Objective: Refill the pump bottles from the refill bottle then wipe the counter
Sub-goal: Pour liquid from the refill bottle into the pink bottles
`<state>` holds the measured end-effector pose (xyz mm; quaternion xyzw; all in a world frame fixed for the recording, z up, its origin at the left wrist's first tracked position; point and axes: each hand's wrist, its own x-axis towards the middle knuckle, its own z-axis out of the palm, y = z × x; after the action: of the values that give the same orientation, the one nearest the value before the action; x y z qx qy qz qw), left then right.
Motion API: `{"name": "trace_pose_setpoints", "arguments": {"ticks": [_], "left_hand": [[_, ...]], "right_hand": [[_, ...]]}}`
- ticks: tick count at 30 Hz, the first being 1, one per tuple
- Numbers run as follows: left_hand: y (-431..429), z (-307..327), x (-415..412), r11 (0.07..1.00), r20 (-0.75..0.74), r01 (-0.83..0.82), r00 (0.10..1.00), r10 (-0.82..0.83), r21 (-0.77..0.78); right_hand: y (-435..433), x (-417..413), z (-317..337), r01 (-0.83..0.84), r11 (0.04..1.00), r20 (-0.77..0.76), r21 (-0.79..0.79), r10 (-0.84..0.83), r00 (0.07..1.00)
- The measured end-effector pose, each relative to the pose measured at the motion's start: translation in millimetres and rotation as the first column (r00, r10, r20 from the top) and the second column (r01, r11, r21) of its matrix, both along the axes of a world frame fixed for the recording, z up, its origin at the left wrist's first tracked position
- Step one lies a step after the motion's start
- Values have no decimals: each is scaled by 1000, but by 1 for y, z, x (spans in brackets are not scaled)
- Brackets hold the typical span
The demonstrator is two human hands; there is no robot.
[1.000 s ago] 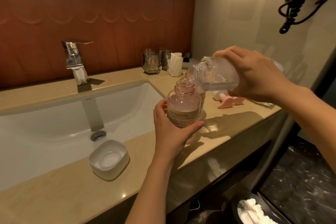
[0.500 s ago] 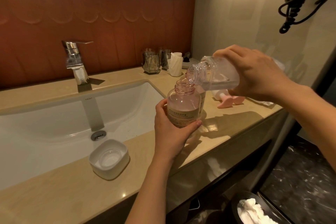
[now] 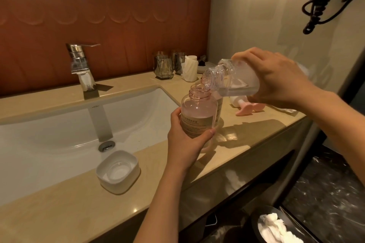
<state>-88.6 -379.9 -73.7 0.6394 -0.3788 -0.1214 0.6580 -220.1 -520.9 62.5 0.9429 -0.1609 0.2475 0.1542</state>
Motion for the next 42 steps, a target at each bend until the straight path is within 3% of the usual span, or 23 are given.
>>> {"name": "trace_pose_setpoints", "arguments": {"ticks": [11,25,42], "left_hand": [[3,5,-4,992,-109,53,992,-66,-119],[1,5,-3,999,-49,9,999,-11,-36],[2,5,-4,999,-47,16,999,-18,-47]], "right_hand": [[1,0,2,17,1000,-17,0,-17,1000],[2,0,3,34,999,-23,-5,-34,999],[1,1,2,32,999,-26,-11,-33,999]]}}
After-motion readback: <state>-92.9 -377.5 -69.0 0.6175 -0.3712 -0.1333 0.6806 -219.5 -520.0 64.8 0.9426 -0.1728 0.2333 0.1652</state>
